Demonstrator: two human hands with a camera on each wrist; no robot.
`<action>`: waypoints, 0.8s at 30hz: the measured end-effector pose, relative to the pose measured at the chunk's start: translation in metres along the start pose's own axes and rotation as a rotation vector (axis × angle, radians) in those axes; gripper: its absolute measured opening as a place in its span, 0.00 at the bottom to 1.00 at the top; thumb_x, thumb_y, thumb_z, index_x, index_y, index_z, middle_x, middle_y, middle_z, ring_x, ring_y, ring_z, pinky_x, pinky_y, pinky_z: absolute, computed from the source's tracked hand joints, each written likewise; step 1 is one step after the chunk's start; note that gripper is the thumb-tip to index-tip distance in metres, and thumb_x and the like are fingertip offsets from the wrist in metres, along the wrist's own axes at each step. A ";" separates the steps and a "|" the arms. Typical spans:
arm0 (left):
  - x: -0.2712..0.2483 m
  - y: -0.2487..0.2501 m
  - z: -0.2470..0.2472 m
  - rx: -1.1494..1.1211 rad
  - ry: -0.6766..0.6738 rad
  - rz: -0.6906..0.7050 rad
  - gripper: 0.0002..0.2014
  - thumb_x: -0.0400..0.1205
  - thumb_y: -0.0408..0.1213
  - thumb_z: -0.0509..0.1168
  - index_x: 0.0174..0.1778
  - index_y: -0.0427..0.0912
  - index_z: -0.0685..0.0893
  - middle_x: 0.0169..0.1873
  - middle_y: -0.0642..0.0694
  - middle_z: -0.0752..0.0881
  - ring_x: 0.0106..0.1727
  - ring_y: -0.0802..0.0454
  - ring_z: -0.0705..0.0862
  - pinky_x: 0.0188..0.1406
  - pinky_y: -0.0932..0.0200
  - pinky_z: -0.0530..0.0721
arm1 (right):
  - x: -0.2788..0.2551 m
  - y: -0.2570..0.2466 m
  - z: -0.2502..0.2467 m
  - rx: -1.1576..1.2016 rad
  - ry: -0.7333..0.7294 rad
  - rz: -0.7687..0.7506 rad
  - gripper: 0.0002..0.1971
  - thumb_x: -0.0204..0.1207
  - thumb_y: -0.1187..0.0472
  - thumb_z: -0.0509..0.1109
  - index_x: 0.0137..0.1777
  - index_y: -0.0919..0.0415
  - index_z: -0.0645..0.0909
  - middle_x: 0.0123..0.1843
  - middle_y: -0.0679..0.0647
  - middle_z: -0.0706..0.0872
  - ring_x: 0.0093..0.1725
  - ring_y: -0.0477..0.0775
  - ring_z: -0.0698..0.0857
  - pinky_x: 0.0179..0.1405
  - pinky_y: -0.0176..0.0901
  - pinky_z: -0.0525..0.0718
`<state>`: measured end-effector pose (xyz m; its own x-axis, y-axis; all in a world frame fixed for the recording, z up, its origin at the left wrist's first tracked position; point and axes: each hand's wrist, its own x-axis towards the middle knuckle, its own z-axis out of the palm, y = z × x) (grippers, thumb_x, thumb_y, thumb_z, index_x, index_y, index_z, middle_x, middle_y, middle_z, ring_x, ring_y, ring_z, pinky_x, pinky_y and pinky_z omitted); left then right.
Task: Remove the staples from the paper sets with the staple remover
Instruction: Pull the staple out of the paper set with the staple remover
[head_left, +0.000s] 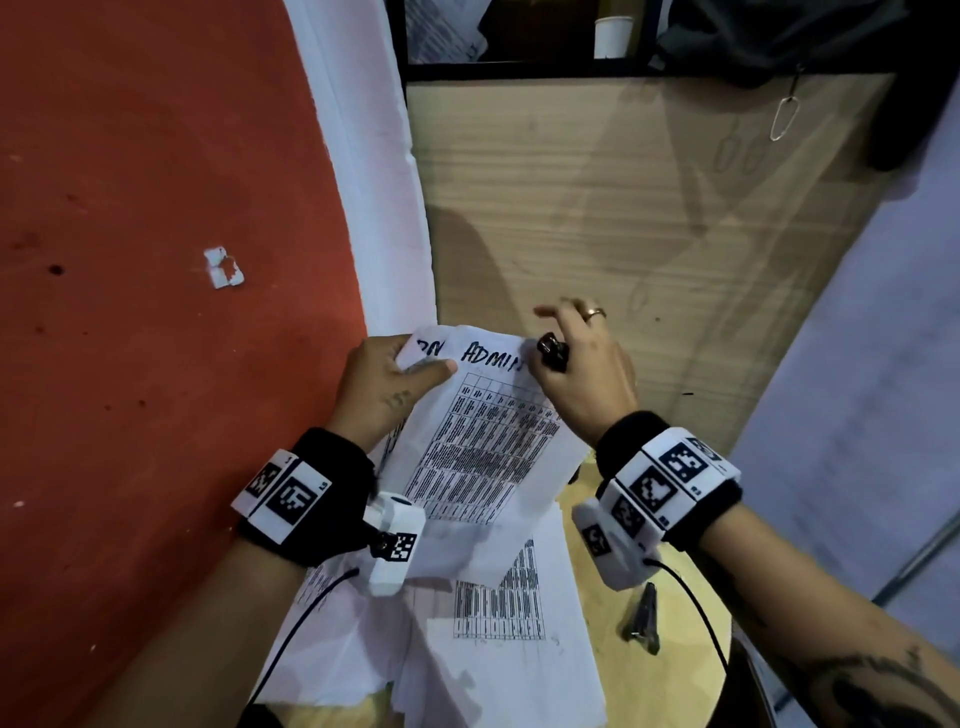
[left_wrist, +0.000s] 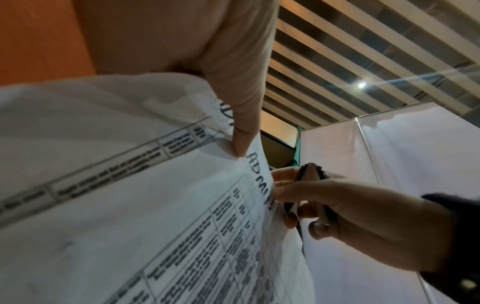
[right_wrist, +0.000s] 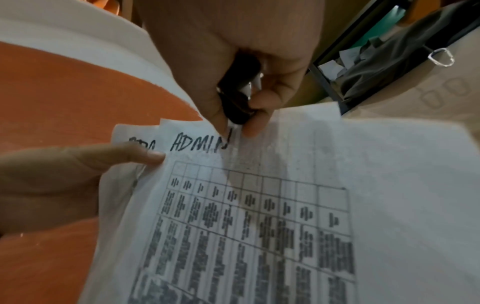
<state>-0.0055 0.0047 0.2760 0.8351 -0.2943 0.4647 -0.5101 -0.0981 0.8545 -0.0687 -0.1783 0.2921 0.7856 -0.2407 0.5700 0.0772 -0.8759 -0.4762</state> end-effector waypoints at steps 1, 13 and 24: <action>-0.001 0.002 0.000 -0.006 -0.016 0.006 0.10 0.75 0.30 0.73 0.35 0.52 0.90 0.34 0.56 0.89 0.43 0.54 0.88 0.54 0.54 0.84 | 0.002 -0.001 -0.001 0.032 -0.047 -0.008 0.16 0.76 0.55 0.67 0.64 0.53 0.78 0.68 0.53 0.76 0.62 0.60 0.79 0.58 0.52 0.78; 0.002 0.036 -0.002 0.562 0.054 0.264 0.24 0.61 0.62 0.70 0.48 0.52 0.87 0.45 0.51 0.90 0.50 0.45 0.85 0.53 0.44 0.81 | -0.001 -0.026 -0.017 -0.045 -0.087 -0.040 0.08 0.72 0.50 0.70 0.45 0.53 0.82 0.45 0.53 0.88 0.51 0.61 0.84 0.42 0.47 0.77; 0.003 0.053 -0.002 0.531 -0.147 0.199 0.07 0.69 0.55 0.67 0.29 0.59 0.82 0.26 0.51 0.86 0.32 0.50 0.83 0.37 0.48 0.84 | -0.009 -0.032 -0.037 -0.064 -0.084 -0.073 0.06 0.72 0.53 0.69 0.43 0.54 0.81 0.41 0.52 0.87 0.49 0.60 0.83 0.37 0.42 0.69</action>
<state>-0.0296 0.0003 0.3228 0.6944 -0.4811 0.5352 -0.7195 -0.4787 0.5031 -0.1010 -0.1638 0.3276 0.8279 -0.1420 0.5426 0.0985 -0.9155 -0.3900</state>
